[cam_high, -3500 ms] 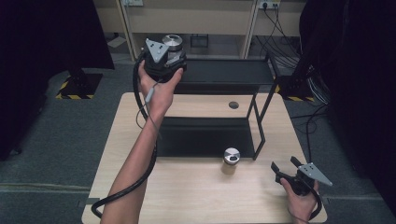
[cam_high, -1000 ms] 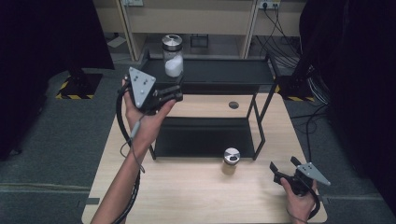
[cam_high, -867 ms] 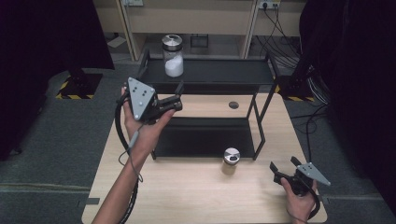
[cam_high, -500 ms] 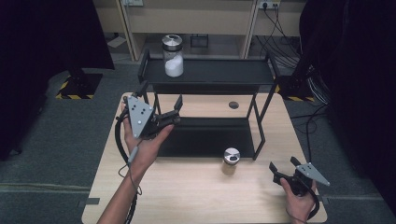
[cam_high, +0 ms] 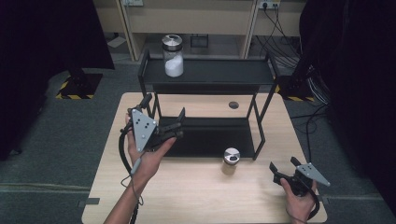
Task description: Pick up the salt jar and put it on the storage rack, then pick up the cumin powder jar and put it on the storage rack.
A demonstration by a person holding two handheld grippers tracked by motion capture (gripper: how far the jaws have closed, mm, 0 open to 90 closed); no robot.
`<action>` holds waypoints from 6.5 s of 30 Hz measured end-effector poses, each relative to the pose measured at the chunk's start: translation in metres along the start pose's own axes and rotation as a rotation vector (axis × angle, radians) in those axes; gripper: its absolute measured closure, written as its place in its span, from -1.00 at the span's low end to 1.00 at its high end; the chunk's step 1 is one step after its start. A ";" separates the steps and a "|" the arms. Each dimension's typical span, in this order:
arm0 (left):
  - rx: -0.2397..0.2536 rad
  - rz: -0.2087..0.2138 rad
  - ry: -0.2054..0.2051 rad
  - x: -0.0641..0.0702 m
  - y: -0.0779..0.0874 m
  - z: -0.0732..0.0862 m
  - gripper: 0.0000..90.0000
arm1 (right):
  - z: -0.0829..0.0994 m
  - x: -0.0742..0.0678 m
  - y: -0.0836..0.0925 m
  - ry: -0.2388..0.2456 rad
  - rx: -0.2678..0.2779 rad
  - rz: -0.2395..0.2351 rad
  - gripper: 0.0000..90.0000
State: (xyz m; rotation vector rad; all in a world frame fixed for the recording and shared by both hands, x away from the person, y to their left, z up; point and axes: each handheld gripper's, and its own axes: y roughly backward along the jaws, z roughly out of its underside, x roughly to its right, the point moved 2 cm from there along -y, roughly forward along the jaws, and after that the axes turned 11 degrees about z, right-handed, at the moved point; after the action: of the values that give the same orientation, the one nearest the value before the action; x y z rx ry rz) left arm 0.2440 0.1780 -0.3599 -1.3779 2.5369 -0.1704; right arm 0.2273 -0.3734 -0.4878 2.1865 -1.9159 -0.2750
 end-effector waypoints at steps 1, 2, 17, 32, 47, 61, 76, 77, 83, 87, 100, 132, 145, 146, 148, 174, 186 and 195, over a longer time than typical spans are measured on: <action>-0.004 -0.001 0.003 0.001 0.001 0.002 -1.00 | 0.000 0.000 0.000 0.001 -0.001 0.000 -0.88; -0.011 -0.001 0.002 0.001 0.002 0.005 -1.00 | 0.000 0.000 0.000 0.001 -0.001 -0.001 -0.88; -0.101 0.026 0.003 0.009 0.017 0.033 -1.00 | 0.000 -0.001 0.000 0.004 -0.003 0.003 -0.88; -0.184 0.062 0.043 0.015 0.024 0.055 -1.00 | -0.001 -0.002 0.000 0.009 -0.003 0.002 -0.88; -0.235 0.087 0.072 0.029 0.034 0.092 -1.00 | -0.001 -0.003 0.000 0.011 -0.005 0.003 -0.88; -0.284 0.087 0.116 0.040 0.045 0.122 -1.00 | -0.001 -0.003 0.000 0.011 -0.005 0.005 -0.88; -0.326 0.075 0.133 0.043 0.053 0.136 -1.00 | -0.001 -0.004 0.000 0.015 -0.005 0.004 -0.88; -0.331 0.073 0.133 0.043 0.053 0.137 -1.00 | -0.001 -0.004 0.000 0.014 -0.006 0.004 -0.88; -0.354 0.067 0.147 0.043 0.053 0.142 -1.00 | -0.001 -0.004 0.000 0.015 -0.005 0.003 -0.88; -0.361 0.072 0.155 0.044 0.053 0.143 -1.00 | -0.001 -0.004 0.000 0.017 -0.005 0.002 -0.88; -0.367 0.074 0.167 0.045 0.052 0.147 -1.00 | -0.001 -0.004 0.000 0.020 -0.005 0.003 -0.88; -0.362 0.078 0.168 0.049 0.052 0.147 -0.99 | -0.001 -0.002 0.000 0.009 0.014 0.000 -0.88; -0.357 0.070 0.174 0.050 0.052 0.147 -0.99 | -0.007 -0.008 0.007 0.016 0.075 -0.012 -0.88; -0.357 0.070 0.174 0.050 0.052 0.147 -0.99 | -0.007 -0.009 0.008 0.018 0.076 -0.014 -0.88; -0.357 0.069 0.173 0.050 0.052 0.147 -0.99 | -0.008 -0.010 0.008 0.022 0.081 -0.018 -0.88; -0.355 0.065 0.180 0.050 0.052 0.147 -0.99 | -0.029 -0.050 0.011 0.103 0.181 -0.200 -0.89; -0.354 0.063 0.178 0.051 0.052 0.148 -0.99 | -0.025 -0.078 -0.012 0.170 0.126 -0.302 -0.85; -0.354 0.067 0.179 0.050 0.052 0.148 -0.99 | -0.015 -0.096 -0.027 0.208 0.064 -0.308 -0.76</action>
State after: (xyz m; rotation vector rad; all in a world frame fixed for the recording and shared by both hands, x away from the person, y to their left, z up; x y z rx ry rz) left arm 0.2156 0.1670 -0.5215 -1.4504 2.8628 0.1858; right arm 0.2445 -0.2741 -0.4814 2.4414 -1.4984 -0.0322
